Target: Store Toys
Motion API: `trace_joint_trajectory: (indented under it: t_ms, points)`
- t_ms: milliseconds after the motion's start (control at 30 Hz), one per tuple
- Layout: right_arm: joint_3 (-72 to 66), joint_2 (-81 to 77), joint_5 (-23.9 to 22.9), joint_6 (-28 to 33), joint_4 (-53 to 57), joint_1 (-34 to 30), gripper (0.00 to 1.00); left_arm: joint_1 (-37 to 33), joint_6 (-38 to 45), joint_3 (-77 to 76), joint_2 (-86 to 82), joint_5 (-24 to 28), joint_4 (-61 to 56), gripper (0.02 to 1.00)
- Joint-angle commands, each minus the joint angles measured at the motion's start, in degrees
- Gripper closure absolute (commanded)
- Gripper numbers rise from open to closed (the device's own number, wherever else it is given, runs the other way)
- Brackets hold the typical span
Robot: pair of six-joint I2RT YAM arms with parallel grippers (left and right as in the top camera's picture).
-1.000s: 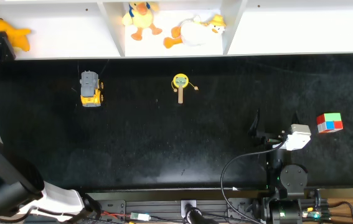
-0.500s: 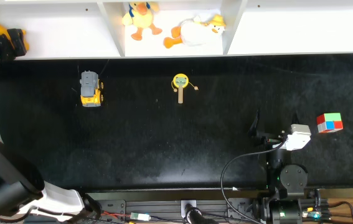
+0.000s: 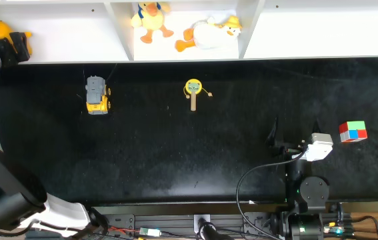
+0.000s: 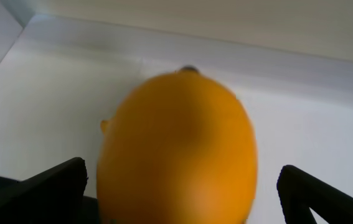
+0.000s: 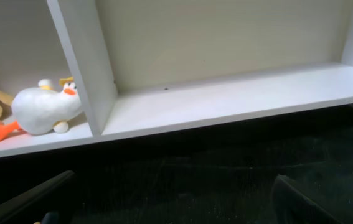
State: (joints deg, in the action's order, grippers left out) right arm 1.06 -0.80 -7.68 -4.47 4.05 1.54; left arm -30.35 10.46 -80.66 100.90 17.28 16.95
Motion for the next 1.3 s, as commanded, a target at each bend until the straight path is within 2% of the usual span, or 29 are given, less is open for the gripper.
trace_joint_trajectory:
  t_ms: [33,467,667,967,1300]
  points:
    - [-0.8,0.6,0.4,-0.3,-0.2,0.0,0.005,0.2,0.2,-0.9,-4.3,-1.8,2.8,0.020]
    - [-0.8,0.6,0.4,-0.3,-0.2,0.0,0.007,0.2,3.3,0.2,-16.4,-6.3,22.5,0.020]
    - [-0.8,0.6,0.4,-0.3,-0.2,0.0,0.005,0.7,2.9,7.7,-26.6,-5.3,26.1,0.020]
    - [-0.8,0.6,0.4,-0.3,-0.2,0.0,0.005,10.3,-2.9,26.4,-39.6,-5.4,24.1,0.020]
    - [-0.8,0.6,0.4,-0.3,-0.2,0.0,0.007,20.4,-6.6,30.8,-35.2,-5.8,21.6,0.020]
